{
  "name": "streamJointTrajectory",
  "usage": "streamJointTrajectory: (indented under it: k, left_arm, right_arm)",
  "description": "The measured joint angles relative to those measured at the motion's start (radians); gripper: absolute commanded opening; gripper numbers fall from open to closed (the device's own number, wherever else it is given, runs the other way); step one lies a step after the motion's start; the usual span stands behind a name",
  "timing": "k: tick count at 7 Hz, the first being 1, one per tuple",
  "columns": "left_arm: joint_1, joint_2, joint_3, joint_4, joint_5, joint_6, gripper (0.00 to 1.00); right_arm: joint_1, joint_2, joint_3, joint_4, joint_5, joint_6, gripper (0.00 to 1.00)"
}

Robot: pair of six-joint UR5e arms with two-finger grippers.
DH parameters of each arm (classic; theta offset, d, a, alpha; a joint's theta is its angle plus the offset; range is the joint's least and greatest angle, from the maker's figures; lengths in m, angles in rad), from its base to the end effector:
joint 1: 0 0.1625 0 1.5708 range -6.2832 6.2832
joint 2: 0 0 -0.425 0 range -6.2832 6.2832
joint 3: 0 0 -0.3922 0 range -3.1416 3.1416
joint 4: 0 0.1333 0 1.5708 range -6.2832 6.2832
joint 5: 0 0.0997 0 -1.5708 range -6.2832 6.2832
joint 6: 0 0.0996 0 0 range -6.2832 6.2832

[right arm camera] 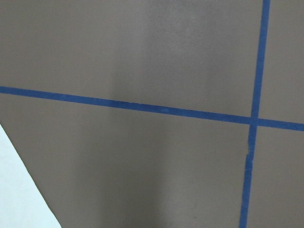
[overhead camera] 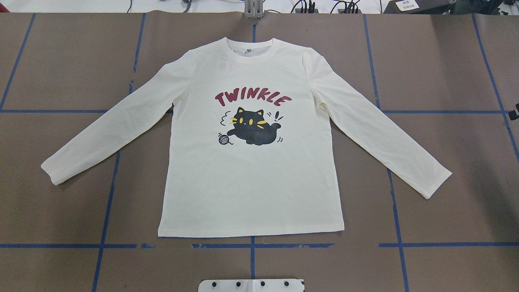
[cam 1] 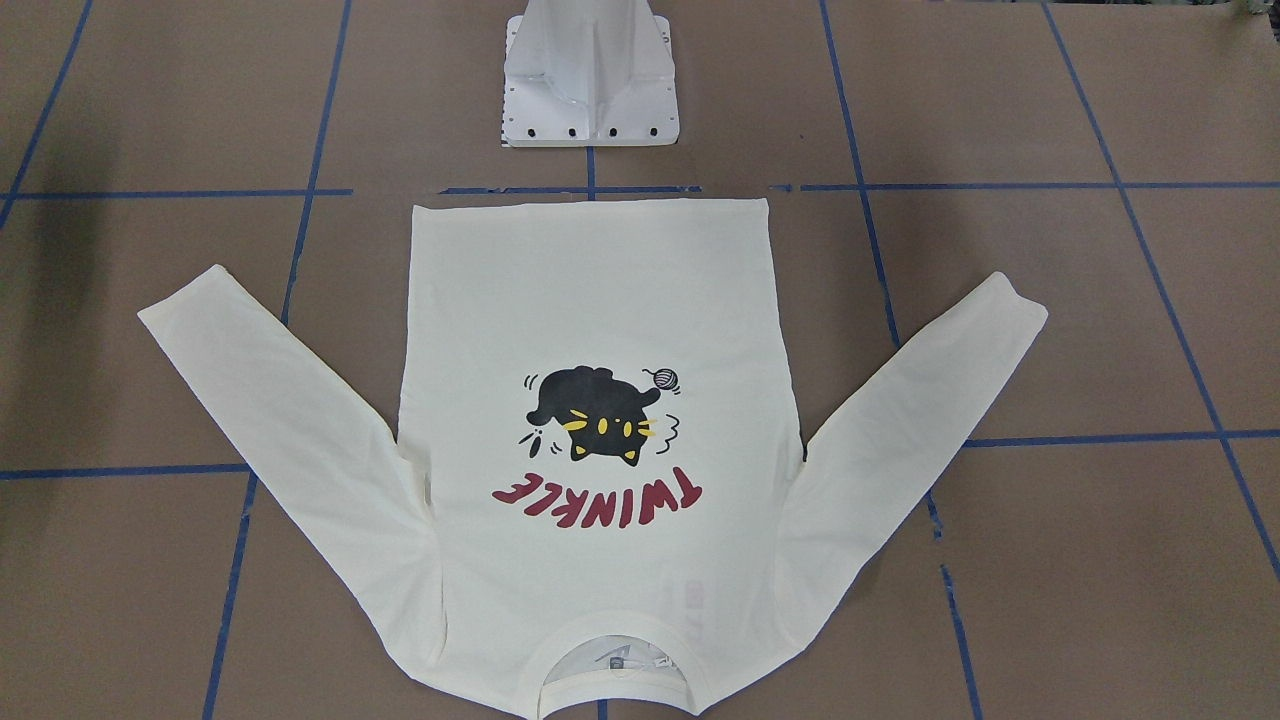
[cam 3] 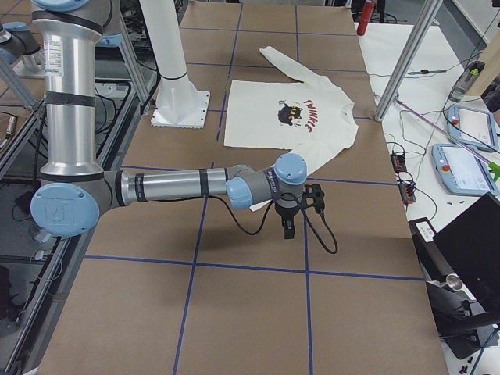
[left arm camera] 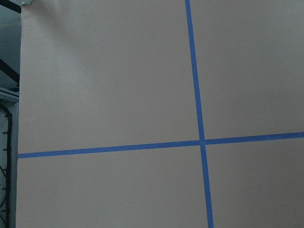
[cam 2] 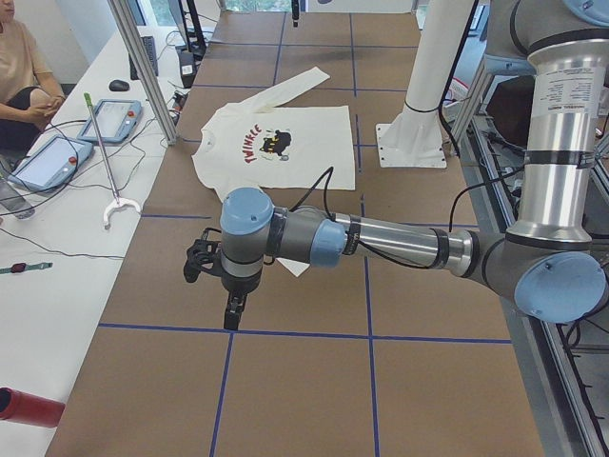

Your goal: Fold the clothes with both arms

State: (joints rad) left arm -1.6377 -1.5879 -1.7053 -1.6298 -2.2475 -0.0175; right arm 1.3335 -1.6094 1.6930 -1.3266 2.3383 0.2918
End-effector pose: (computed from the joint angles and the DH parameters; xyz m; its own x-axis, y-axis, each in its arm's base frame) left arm -0.1048 -0.5028 0.5833 0.7854 0.0614 -0.6160 0.0791 0.9769 0.1983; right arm -0.0533 -0.4932 0.5902 0.6836 -0.1054 0.7222 0.0271 0.9925 0.1192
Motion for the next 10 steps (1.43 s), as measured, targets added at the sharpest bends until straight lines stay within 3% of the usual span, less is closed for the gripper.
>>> streamJointTrajectory:
  k: [2, 3, 5, 9, 10]
  left_arm:
    - [0.002, 0.001, -0.004, -0.007, -0.024, -0.001, 1.00]
    - [0.003, 0.001, -0.006, -0.013, -0.039, 0.000, 1.00]
    - [0.004, 0.002, -0.014, -0.033, -0.054, 0.001, 1.00]
    - [0.005, 0.003, -0.033, -0.041, -0.055, 0.003, 1.00]
    - [0.005, 0.004, -0.036, -0.041, -0.055, 0.004, 1.00]
  right_arm:
    - [-0.122, -0.014, 0.012, 0.067, -0.028, 0.204, 0.99]
    - [-0.193, -0.042, 0.015, 0.191, -0.049, 0.363, 0.98]
    - [-0.362, -0.090, 0.017, 0.464, -0.137, 0.741, 0.85]
    - [-0.457, -0.113, -0.019, 0.529, -0.188, 0.871, 0.66]
    - [-0.461, -0.120, -0.028, 0.530, -0.190, 0.873, 0.66]
